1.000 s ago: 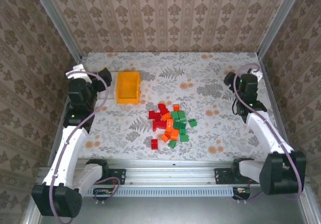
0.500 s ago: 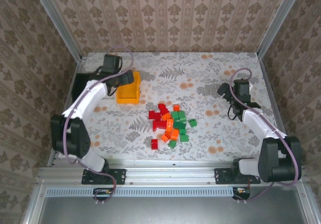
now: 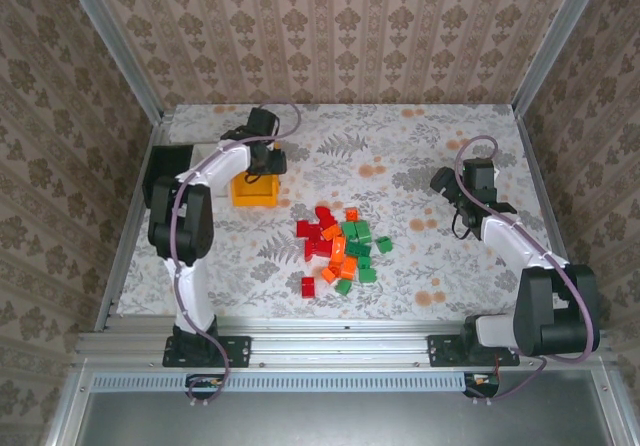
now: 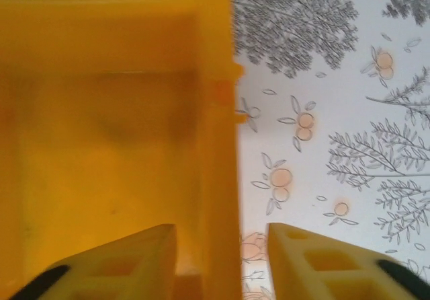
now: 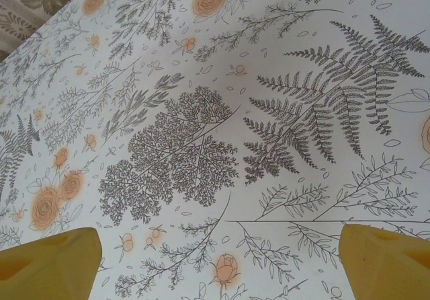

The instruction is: Sort the legos into containers by color

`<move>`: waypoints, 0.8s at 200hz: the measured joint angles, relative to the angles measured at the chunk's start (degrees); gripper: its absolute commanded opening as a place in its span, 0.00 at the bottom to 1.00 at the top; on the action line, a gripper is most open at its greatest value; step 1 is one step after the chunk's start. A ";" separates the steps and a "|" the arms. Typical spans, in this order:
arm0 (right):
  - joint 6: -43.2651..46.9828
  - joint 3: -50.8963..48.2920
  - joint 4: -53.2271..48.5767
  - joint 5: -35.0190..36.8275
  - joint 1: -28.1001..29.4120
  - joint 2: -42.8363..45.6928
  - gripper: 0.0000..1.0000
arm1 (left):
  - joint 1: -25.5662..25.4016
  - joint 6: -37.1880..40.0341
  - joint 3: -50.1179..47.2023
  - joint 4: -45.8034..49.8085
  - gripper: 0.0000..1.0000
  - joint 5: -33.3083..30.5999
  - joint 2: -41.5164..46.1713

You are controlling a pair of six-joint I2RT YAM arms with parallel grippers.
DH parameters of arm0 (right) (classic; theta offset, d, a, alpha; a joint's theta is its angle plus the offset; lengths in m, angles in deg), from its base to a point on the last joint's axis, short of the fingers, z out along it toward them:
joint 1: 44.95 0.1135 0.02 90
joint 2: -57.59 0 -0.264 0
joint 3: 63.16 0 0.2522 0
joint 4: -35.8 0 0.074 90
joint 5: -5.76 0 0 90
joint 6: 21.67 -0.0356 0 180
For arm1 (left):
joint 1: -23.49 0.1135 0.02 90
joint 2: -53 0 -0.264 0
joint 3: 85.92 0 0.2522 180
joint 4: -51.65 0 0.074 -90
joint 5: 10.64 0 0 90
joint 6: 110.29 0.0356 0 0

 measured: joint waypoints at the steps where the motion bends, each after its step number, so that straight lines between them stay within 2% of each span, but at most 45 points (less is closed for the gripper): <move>1: 0.02 0.00 0.00 0.00 0.00 0.00 0.91 | -0.11 -0.04 0.11 0.02 0.33 0.02 -0.11; 44: 0.13 0.00 0.00 -0.22 0.22 -0.04 0.90 | -4.02 -0.42 3.50 -0.02 0.30 0.66 -2.73; 109: 0.13 0.00 0.09 -1.14 0.63 -0.26 0.90 | -12.07 -6.25 16.44 -1.81 0.30 4.48 -11.78; 160: 0.13 0.00 0.13 -1.25 0.90 -0.26 0.91 | -16.79 -11.15 24.50 -5.07 0.49 10.58 -17.11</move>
